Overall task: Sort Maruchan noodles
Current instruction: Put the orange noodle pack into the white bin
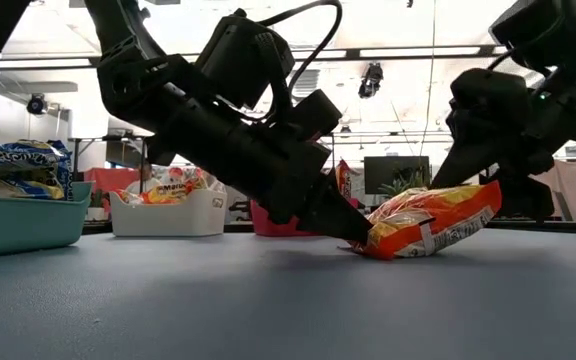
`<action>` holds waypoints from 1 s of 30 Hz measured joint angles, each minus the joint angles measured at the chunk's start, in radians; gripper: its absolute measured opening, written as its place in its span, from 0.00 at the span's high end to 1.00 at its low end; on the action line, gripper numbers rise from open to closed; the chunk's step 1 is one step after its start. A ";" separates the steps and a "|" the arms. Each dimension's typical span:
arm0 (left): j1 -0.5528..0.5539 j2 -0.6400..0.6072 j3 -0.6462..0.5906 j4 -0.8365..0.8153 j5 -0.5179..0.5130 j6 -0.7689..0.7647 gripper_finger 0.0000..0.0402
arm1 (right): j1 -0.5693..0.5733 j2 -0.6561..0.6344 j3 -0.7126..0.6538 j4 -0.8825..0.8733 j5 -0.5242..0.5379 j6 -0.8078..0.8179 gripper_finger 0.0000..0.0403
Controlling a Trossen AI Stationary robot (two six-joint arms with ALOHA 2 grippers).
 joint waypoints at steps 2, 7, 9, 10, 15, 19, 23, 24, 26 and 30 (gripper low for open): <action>0.000 0.000 0.000 0.000 0.000 0.000 1.00 | 0.000 0.000 -0.017 0.032 0.006 0.006 0.31; 0.001 0.000 -0.001 0.000 0.000 0.000 1.00 | 0.000 0.000 -0.034 0.126 0.005 0.004 0.31; 0.002 0.000 -0.001 0.000 0.000 0.000 1.00 | 0.000 0.000 -0.034 0.140 0.000 -0.001 0.31; 0.002 0.000 -0.001 0.000 0.000 0.000 1.00 | 0.000 0.000 -0.034 0.145 -0.001 -0.003 0.31; 0.002 0.000 -0.002 -0.001 0.000 0.000 1.00 | 0.000 0.025 -0.034 0.159 -0.002 0.005 0.31; 0.002 0.000 -0.002 -0.001 0.000 0.000 1.00 | 0.000 0.103 -0.032 0.236 -0.011 0.007 0.31; 0.002 0.000 -0.002 -0.001 0.000 0.000 1.00 | 0.000 0.181 -0.032 0.369 -0.026 -0.004 0.31; 0.002 0.000 -0.002 -0.001 0.000 -0.001 1.00 | -0.001 0.194 -0.032 0.385 -0.029 -0.005 0.31; 0.002 0.000 -0.002 -0.001 0.000 -0.001 1.00 | -0.001 0.216 -0.032 0.404 -0.030 -0.006 0.32; 0.002 0.000 -0.002 0.006 0.000 -0.001 1.00 | -0.001 0.242 -0.032 0.432 -0.030 -0.011 0.37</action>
